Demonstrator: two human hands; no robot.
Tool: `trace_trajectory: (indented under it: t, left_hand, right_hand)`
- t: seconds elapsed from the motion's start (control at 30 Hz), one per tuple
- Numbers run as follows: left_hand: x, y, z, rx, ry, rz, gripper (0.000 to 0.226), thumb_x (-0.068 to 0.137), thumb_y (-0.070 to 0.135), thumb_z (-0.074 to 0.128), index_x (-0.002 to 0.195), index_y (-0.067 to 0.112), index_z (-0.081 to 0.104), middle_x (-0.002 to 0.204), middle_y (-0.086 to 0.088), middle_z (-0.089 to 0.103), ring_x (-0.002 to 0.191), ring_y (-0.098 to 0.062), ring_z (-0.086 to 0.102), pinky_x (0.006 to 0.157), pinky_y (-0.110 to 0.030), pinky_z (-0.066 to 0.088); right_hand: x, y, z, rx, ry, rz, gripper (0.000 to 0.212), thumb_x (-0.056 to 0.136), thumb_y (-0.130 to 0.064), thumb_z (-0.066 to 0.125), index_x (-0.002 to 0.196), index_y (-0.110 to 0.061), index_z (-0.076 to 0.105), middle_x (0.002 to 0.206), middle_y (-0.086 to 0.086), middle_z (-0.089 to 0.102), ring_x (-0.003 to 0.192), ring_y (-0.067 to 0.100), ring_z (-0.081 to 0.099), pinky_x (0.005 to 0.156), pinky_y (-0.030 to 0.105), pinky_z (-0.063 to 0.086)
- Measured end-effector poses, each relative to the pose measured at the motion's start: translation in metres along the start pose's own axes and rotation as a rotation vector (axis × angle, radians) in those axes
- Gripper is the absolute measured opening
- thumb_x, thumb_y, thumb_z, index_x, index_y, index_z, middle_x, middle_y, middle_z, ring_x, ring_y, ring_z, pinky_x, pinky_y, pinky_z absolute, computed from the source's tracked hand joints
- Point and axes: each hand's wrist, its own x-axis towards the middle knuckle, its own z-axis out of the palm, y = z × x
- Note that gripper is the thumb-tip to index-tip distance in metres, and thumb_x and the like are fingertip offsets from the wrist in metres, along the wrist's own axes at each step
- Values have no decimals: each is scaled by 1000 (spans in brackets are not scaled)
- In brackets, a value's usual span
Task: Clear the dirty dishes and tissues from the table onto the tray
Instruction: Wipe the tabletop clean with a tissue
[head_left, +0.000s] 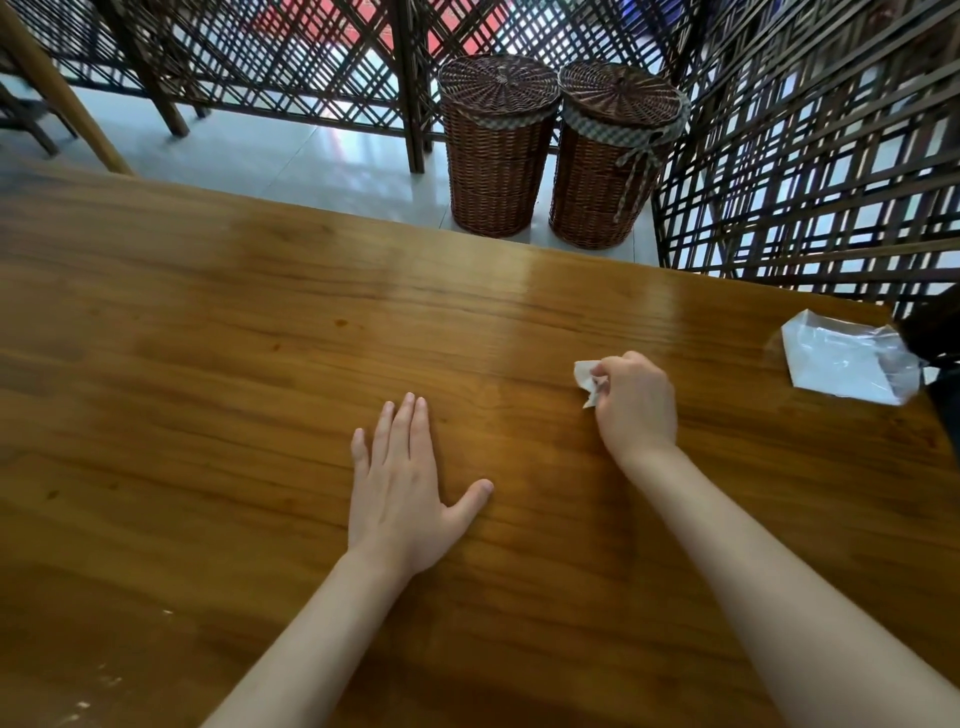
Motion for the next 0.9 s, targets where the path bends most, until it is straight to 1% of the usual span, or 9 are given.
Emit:
trace_trajectory:
  t: [0.1,0.2,0.33,0.43,0.5,0.6,0.7,0.8,0.9]
  left_hand:
    - [0,-1,0,0,-4,4,103,75,80,16,150,13,-1,159,-4,4,146,-20,-2,112,-41,-8]
    - [-1,-2,-1,0,-9,11,103,76,80,18,150,12,-2,159,-4,3,146,-20,-3,112,-41,-8]
    - [0,-2,0,12,-6,9,103,75,80,16,150,12,-2,159,-5,4,146,-21,-2,111,-42,-9]
    - [1,-1,1,5,-11,0,104,72,81,14,150,13,-3,159,-4,3,146,-20,-4,111,-42,-10]
    - [1,-4,0,-24,-6,-9,106,70,82,13,150,15,-2,159,-3,3,146,-20,-4,111,-42,-10]
    - [-1,-20,-7,-27,-13,10,107,68,84,11,151,15,0,159,-2,4,146,-20,-3,113,-42,-7]
    - [-3,-44,-15,-7,-31,69,107,69,85,10,151,16,1,159,-2,4,146,-19,-4,114,-43,-6]
    - [-8,-65,-20,32,-63,125,106,70,85,10,151,17,-1,159,-1,0,145,-18,-7,113,-42,-9]
    - [-10,-84,-21,57,-115,180,110,67,87,7,150,17,-6,159,0,-6,144,-17,-13,112,-42,-12]
  right_hand:
    - [-3,-5,8,-32,7,-4,22,89,-1,51,95,-4,71,84,8,57,81,21,51,64,26,39]
    - [-7,-8,8,-36,-8,-8,16,88,-11,57,90,-7,72,81,5,54,80,20,53,63,22,38]
    - [-6,-14,1,31,-89,2,22,87,-3,55,85,-15,74,81,-2,48,78,17,52,67,20,35]
    - [-26,-32,6,69,-179,-118,28,84,0,53,75,-18,72,82,1,57,81,21,58,70,23,42]
    - [-41,-42,9,127,-211,-161,26,84,1,54,76,-15,72,85,3,62,83,20,59,73,23,45]
    - [-42,-47,3,224,-163,-100,24,85,1,55,79,-13,74,82,2,60,79,17,57,70,19,39]
    - [-40,-65,2,246,-135,-92,28,84,3,54,77,-16,73,84,1,61,76,14,54,68,18,36]
    - [-39,-92,13,195,-163,-105,28,85,0,50,80,-15,74,92,3,66,85,19,59,71,24,45]
    - [-37,-113,27,192,-198,-25,28,86,-2,47,84,-13,73,99,3,69,94,21,61,80,29,50]
